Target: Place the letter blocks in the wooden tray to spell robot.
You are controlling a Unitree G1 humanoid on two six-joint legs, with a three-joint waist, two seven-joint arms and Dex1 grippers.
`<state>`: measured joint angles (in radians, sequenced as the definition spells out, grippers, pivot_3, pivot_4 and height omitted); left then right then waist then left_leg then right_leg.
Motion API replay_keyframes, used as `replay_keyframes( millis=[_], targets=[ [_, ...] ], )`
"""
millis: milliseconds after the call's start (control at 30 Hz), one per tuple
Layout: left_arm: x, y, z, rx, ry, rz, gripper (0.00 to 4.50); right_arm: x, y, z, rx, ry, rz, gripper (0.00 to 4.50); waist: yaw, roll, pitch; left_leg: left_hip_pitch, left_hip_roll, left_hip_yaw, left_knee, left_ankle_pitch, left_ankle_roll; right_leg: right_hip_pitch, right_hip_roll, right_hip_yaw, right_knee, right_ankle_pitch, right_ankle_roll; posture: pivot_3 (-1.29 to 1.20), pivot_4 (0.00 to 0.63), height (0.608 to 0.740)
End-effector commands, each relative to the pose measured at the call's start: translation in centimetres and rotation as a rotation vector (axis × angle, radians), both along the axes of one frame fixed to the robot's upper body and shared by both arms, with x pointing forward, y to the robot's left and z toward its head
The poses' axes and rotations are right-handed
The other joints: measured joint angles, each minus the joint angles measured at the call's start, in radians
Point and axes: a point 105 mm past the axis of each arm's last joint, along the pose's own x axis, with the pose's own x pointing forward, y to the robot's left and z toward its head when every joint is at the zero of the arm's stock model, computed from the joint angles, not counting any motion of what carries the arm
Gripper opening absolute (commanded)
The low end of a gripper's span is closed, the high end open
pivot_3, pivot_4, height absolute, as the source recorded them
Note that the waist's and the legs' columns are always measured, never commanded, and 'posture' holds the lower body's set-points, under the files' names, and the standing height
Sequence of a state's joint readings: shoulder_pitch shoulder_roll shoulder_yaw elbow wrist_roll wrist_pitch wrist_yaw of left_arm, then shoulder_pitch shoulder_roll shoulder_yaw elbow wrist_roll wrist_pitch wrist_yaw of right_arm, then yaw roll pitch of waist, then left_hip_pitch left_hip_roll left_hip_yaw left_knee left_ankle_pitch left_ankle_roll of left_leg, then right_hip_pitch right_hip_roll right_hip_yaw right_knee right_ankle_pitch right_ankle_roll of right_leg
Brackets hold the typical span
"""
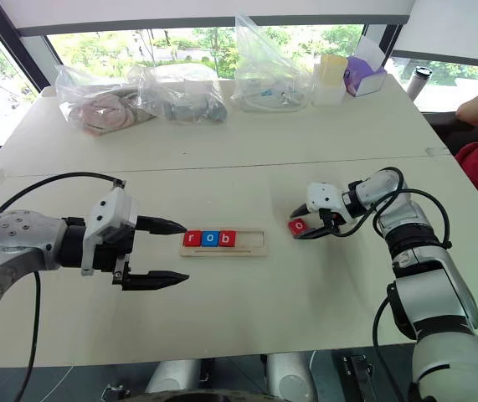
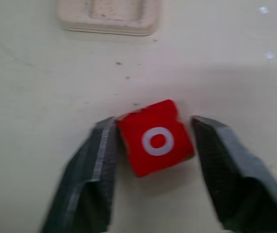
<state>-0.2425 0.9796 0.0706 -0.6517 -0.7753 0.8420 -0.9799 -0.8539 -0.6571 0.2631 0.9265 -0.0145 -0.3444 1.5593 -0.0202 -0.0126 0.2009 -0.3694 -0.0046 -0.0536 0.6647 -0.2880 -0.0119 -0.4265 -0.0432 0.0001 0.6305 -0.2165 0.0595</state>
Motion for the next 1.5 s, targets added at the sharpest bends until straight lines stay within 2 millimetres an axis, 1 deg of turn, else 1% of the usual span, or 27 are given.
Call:
replay_keyframes(
  millis=[33,100,167,233,300,367,433,467,533,667,867,1400,1467,1500],
  targets=[
    [0.0,0.2,0.7,0.002,-0.043,0.002,4.50,0.0,-0.2,0.3,0.047,0.031,-0.054,1.28,0.001,0.000,0.000,0.000,0.000,0.000,0.000,0.000,0.000,0.000,0.000,0.000,0.000,0.000,0.000,0.00,0.150,0.740],
    [0.1,0.4,0.8,0.007,-0.048,0.003,4.50,0.1,0.7,1.6,0.142,0.038,-0.086,1.28,0.002,0.000,0.000,0.000,0.000,0.000,0.000,0.000,-0.001,0.000,0.000,0.000,0.000,0.000,0.000,0.00,0.150,0.740],
    [0.2,0.7,0.9,0.017,-0.052,0.005,4.50,0.1,2.1,2.9,0.219,0.016,-0.116,1.28,0.003,0.001,0.000,-0.001,0.000,-0.001,0.000,0.000,-0.001,0.000,0.000,0.000,0.000,0.000,0.000,0.00,0.150,0.740],
    [0.4,1.0,0.8,0.029,-0.051,0.007,4.50,-0.5,3.9,3.6,0.215,-0.045,-0.117,1.28,0.002,0.001,0.001,-0.002,0.000,-0.001,0.000,0.000,-0.001,-0.002,0.000,0.000,0.001,0.000,0.000,0.00,0.150,0.740],
    [0.5,1.2,0.8,0.039,-0.051,0.006,4.50,-1.1,5.0,3.7,0.196,-0.077,-0.131,1.28,0.002,0.002,0.001,-0.003,0.000,-0.002,0.000,0.000,-0.001,-0.003,0.000,0.000,0.001,0.000,0.000,0.00,0.150,0.740],
    [0.6,1.3,0.5,0.047,-0.046,0.004,4.50,-2.5,7.6,3.8,0.206,-0.063,-0.124,1.28,0.005,0.002,0.001,-0.003,0.000,-0.001,-0.001,0.000,-0.001,-0.003,0.000,0.000,0.001,0.000,0.000,0.00,0.150,0.740],
    [0.7,1.2,0.3,0.050,-0.043,0.000,4.50,-3.6,9.5,3.9,0.216,-0.051,-0.125,1.28,0.004,0.002,0.001,-0.003,0.000,-0.002,-0.001,0.000,-0.001,-0.003,0.000,-0.001,0.001,0.000,0.000,0.00,0.150,0.740],
    [0.7,1.2,0.1,0.052,-0.040,-0.004,4.50,-3.8,10.4,3.7,0.208,-0.053,-0.134,1.28,0.004,0.002,0.001,-0.003,0.000,-0.002,-0.001,0.000,-0.001,-0.003,0.000,-0.001,0.001,0.000,0.000,0.00,0.150,0.740],
    [0.7,1.1,-0.1,0.055,-0.037,-0.011,4.50,-4.0,11.3,3.2,0.179,-0.055,-0.167,1.28,0.005,0.002,0.001,-0.003,0.000,-0.002,-0.001,0.001,-0.001,-0.003,0.000,-0.001,0.001,0.000,0.000,0.00,0.150,0.740],
    [0.6,1.1,-0.3,0.073,-0.039,-0.024,4.50,-4.3,11.3,2.7,0.139,-0.054,-0.180,1.28,0.010,0.002,0.001,-0.004,-0.001,-0.002,0.000,0.001,-0.002,-0.003,-0.001,-0.001,0.000,0.000,0.000,0.00,0.150,0.740],
    [0.6,0.9,-0.4,0.064,-0.042,-0.020,4.50,-4.3,11.1,2.2,0.103,-0.056,-0.190,1.28,0.004,0.001,0.001,-0.004,-0.001,-0.001,0.000,0.001,-0.002,-0.003,-0.002,-0.001,0.000,0.000,0.001,0.00,0.150,0.740],
    [0.7,0.5,-0.3,0.051,-0.049,-0.016,4.50,-4.4,11.4,1.5,0.103,-0.035,-0.194,1.28,0.005,0.001,0.001,-0.004,0.000,-0.002,0.000,0.001,-0.001,-0.004,0.000,-0.001,0.000,0.000,0.001,0.00,0.150,0.740],
    [0.7,0.4,-0.3,0.049,-0.049,-0.017,4.50,-4.4,11.5,1.4,0.104,-0.035,-0.192,2.32,0.005,0.001,0.001,-0.004,0.000,-0.002,0.000,0.001,-0.001,-0.004,0.000,-0.001,0.000,-0.001,0.001,0.00,0.150,0.740],
    [0.8,0.4,-0.3,0.048,-0.049,-0.017,4.50,-4.4,11.5,1.4,0.104,-0.036,-0.192,2.62,0.005,0.001,0.001,-0.004,0.000,-0.002,-0.001,0.001,-0.001,-0.004,0.000,-0.001,0.000,-0.001,0.001,0.00,0.150,0.740]
  ],
)
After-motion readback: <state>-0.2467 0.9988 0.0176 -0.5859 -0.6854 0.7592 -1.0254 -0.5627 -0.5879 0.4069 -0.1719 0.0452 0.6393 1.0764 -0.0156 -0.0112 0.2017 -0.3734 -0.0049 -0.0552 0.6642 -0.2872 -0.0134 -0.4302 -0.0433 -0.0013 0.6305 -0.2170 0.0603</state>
